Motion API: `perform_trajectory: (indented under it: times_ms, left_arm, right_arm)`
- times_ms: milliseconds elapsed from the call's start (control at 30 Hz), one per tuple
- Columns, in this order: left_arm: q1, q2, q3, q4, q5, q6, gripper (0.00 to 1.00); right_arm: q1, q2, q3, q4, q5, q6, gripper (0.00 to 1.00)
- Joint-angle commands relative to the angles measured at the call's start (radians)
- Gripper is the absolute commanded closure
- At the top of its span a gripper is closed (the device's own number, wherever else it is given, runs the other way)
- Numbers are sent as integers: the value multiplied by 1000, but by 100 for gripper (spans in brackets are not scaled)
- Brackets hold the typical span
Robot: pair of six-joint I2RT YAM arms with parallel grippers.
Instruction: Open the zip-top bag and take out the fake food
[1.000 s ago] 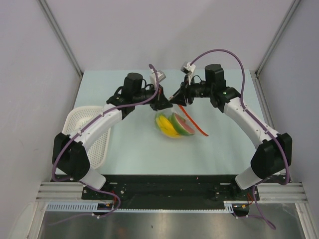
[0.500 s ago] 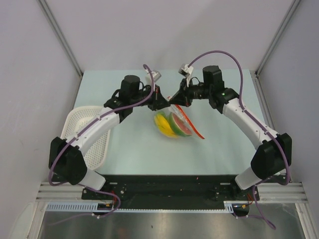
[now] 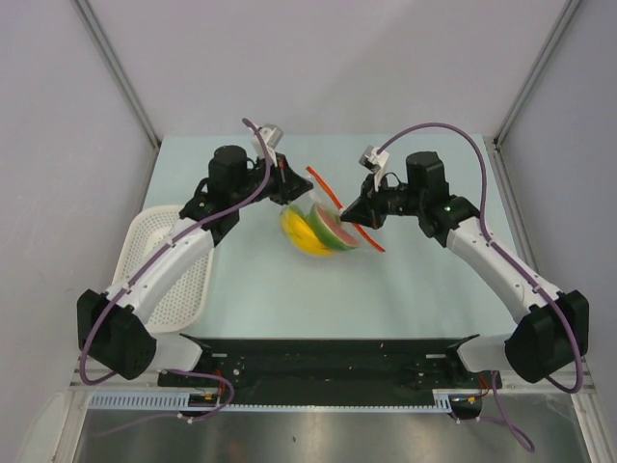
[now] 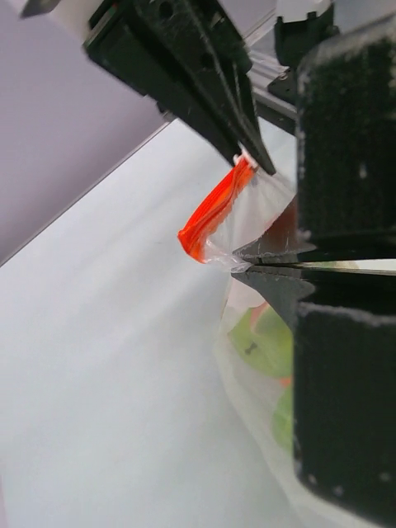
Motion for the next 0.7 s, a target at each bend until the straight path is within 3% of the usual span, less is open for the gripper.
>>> perform_trajectory:
  times_ms: [0,367,500,533,567,667]
  left_arm:
    - [66,-60,23,117,-217,-14,100]
    - [217,20,79,148,-227,-27,100]
    - [266,56,88,197,-141,-26,100]
    - [269,90,101,214,-50,-21,100]
    - [272,105,114,238,9,-12,100]
    - [272,165,149,265,198,15,100]
  right_arm:
    - [-4,-81,-33,-66,-7,26,100]
    - [-13,-164,-194,-162,114,0,100]
    - [-24,-214,-261,-175,143,13,99]
    - [-25,-223,-267,-169,141,39,93]
    - [-21,-222,-264,-151,135,56,70]
    - [-5,-175,-167,-139,135,122,41]
